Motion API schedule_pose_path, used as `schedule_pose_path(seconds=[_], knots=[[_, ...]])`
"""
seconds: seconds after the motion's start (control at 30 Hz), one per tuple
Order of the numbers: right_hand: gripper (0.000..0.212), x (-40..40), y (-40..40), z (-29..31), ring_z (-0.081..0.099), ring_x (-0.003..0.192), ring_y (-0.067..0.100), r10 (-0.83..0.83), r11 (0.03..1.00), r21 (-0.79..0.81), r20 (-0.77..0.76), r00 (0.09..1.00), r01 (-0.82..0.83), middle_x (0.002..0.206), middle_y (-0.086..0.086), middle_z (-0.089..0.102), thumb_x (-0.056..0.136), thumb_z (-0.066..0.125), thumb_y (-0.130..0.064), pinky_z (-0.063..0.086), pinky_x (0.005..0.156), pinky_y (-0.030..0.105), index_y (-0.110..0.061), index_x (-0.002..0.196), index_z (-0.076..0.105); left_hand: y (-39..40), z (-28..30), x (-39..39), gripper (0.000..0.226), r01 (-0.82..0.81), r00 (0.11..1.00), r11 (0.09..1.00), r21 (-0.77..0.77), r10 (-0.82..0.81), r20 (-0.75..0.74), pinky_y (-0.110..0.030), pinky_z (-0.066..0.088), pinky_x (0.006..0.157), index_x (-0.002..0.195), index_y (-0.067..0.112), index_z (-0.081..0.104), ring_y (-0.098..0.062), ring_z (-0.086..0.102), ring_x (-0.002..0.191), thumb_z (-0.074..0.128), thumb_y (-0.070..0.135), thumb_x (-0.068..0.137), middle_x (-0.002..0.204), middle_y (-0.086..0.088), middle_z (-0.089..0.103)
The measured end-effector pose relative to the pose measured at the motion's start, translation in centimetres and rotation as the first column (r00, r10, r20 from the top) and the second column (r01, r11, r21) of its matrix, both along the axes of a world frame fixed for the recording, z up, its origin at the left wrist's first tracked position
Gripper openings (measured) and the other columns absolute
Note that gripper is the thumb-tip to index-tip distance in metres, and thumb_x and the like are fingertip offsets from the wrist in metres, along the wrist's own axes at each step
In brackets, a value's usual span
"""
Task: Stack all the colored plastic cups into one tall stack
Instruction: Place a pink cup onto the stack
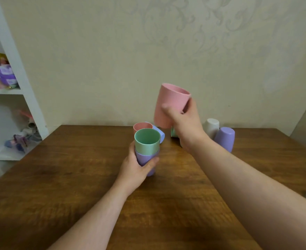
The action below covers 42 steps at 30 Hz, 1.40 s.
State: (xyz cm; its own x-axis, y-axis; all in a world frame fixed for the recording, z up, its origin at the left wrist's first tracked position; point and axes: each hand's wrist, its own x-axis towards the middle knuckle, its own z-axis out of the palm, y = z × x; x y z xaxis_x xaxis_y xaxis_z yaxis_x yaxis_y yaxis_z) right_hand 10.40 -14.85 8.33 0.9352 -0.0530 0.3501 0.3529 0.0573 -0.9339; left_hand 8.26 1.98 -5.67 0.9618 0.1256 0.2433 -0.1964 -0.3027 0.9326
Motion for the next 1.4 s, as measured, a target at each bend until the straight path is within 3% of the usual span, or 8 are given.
schedule_pose_path(seconds=[0.1, 0.2, 0.33, 0.53, 0.77, 0.97, 1.17, 1.4], knots=[[0.075, -0.5, 1.7, -0.7, 0.071, 0.100, 0.000, 0.131, 0.967, -0.228, 0.045, 0.990, -0.117, 0.126, -0.006, 0.067, 0.085, 0.086, -0.018, 0.064, 0.081, 0.027, -0.031, 0.145, 0.045, -0.1, 0.0, 0.1, 0.086, 0.022, 1.000, 0.998, 0.055, -0.022, -0.009, -0.006, 0.049, 0.078, 0.147, 0.045, 0.034, 0.002, 0.062, 0.113, 0.091, 0.035, 0.084, 0.126, 0.030, 0.057], [0.069, -0.3, 2.9, -3.2, 0.070, 0.111, 0.015, 0.129, 0.926, -0.362, 0.030, 0.991, -0.110, 0.120, -0.010, 0.070, 0.074, 0.091, -0.027, 0.063, 0.096, 0.045, -0.045, 0.128, 0.052, -0.2, -0.1, 0.1, 0.101, 0.035, 0.999, 0.992, 0.122, -0.034, -0.008, -0.027, 0.060, 0.094, 0.157, 0.040, 0.029, -0.008, 0.064, 0.121, 0.093, 0.041, 0.079, 0.136, 0.017, 0.059], [0.066, -0.4, 2.8, -6.5, 0.069, 0.122, 0.021, 0.185, 0.953, -0.235, -0.051, 0.981, -0.192, 0.130, -0.002, 0.070, 0.074, 0.088, -0.033, 0.057, 0.107, 0.053, -0.042, 0.130, 0.055, -0.1, -0.3, 0.0, 0.109, 0.037, 0.999, 0.994, 0.106, -0.038, 0.005, -0.048, 0.062, 0.103, 0.158, 0.047, 0.027, -0.015, 0.063, 0.130, 0.095, 0.036, 0.073, 0.146, 0.015, 0.058], [0.061, -0.7, 3.5, -7.7, 0.070, 0.115, 0.009, 0.279, 0.960, 0.010, -0.152, 0.948, -0.281, 0.135, 0.004, 0.067, 0.094, 0.077, -0.010, 0.057, 0.098, 0.028, -0.032, 0.144, 0.050, -0.1, -0.4, 0.0, 0.109, 0.036, 0.999, 0.994, 0.105, -0.038, 0.017, -0.050, 0.061, 0.104, 0.157, 0.050, 0.026, -0.014, 0.062, 0.132, 0.093, 0.036, 0.072, 0.146, 0.015, 0.059], [0.077, -0.2, 3.3, -8.4, 0.069, 0.122, 0.014, 0.180, 0.973, -0.128, -0.108, 0.978, -0.193, 0.131, -0.005, 0.069, 0.078, 0.086, -0.023, 0.058, 0.107, 0.044, -0.039, 0.143, 0.049, 0.0, -0.4, 0.1, 0.106, 0.057, 0.998, 0.988, 0.144, -0.057, -0.009, -0.044, 0.060, 0.106, 0.158, 0.041, 0.030, -0.014, 0.063, 0.131, 0.095, 0.028, 0.075, 0.145, 0.014, 0.061], [0.087, -0.5, 0.7, -11.5, 0.072, 0.114, 0.009, 0.043, 0.939, -0.336, -0.102, 0.994, -0.075, 0.121, -0.012, 0.073, 0.060, 0.098, -0.040, 0.061, 0.100, 0.045, -0.037, 0.134, 0.053, -0.7, 0.0, -0.2, 0.107, 0.154, 0.988, 0.914, 0.375, -0.152, -0.037, -0.034, 0.055, 0.108, 0.160, 0.040, 0.031, -0.007, 0.063, 0.128, 0.095, 0.041, 0.074, 0.146, 0.019, 0.063], [0.072, 0.1, -4.0, -11.6, 0.071, 0.101, -0.001, -0.168, 0.909, -0.399, -0.088, 0.982, 0.120, 0.110, -0.016, 0.076, 0.061, 0.096, -0.046, 0.059, 0.087, 0.029, -0.036, 0.124, 0.061, -1.5, 0.1, -0.4, 0.065, 0.165, 0.980, 0.678, 0.716, -0.196, -0.040, -0.030, 0.047, 0.112, 0.152, 0.031, 0.056, -0.011, 0.054, 0.136, 0.071, 0.050, 0.092, 0.140, 0.012, 0.066], [0.065, -0.7, -6.7, -13.9, 0.065, 0.102, -0.006, -0.226, 0.874, -0.465, -0.124, 0.966, 0.144, 0.108, -0.022, 0.069, 0.067, 0.099, -0.042, 0.053, 0.087, 0.028, -0.039, 0.118, 0.058, -1.0, -1.0, 0.9, 0.024, 0.166, 0.983, 0.710, 0.685, -0.177, -0.055, -0.022, 0.050, 0.101, 0.104, 0.037, 0.082, 0.003, 0.065, 0.111, 0.071, 0.049, 0.086, 0.109, 0.031, 0.074]])
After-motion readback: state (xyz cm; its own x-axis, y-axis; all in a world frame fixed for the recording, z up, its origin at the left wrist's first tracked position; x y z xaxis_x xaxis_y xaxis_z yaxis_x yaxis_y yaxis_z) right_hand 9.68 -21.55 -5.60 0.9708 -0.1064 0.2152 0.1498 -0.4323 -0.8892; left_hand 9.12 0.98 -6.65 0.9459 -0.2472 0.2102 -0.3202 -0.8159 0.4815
